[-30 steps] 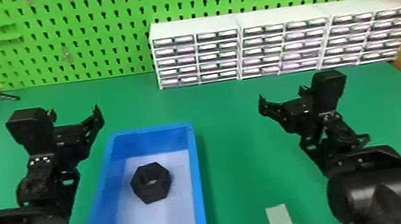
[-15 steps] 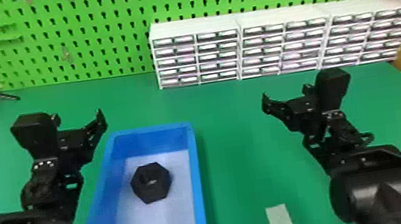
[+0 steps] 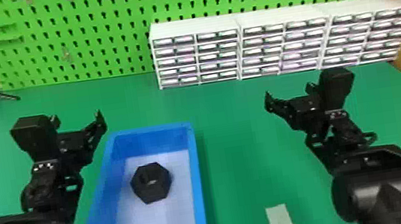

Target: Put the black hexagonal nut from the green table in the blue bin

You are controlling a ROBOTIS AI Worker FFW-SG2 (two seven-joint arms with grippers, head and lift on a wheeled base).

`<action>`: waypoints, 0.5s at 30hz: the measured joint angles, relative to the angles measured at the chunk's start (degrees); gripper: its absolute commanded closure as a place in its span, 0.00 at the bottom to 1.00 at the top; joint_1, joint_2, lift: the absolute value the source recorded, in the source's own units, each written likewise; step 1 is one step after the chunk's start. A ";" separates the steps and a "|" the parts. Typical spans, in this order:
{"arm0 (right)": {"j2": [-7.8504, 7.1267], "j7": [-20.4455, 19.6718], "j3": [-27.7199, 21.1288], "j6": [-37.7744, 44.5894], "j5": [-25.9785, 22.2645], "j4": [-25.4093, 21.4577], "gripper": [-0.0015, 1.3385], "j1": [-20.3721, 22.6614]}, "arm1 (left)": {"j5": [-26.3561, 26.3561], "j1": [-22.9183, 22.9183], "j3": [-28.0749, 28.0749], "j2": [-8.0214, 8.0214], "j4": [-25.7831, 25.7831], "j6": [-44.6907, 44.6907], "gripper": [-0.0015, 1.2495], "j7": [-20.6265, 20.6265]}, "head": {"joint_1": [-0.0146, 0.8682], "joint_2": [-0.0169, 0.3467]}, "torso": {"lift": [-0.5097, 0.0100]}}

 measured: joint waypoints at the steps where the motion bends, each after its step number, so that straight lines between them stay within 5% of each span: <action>1: 0.00 0.00 -0.10 -0.01 0.03 0.00 0.08 0.01 | -0.02 0.07 0.09 0.00 -0.02 0.00 0.24 0.00 | 0.79 0.12 | 0.80; 15: 0.01 0.00 -0.69 -0.09 0.09 0.00 0.08 0.16 | -0.08 1.25 1.34 0.00 -1.31 0.02 0.24 0.00 | 0.79 0.12 | 0.80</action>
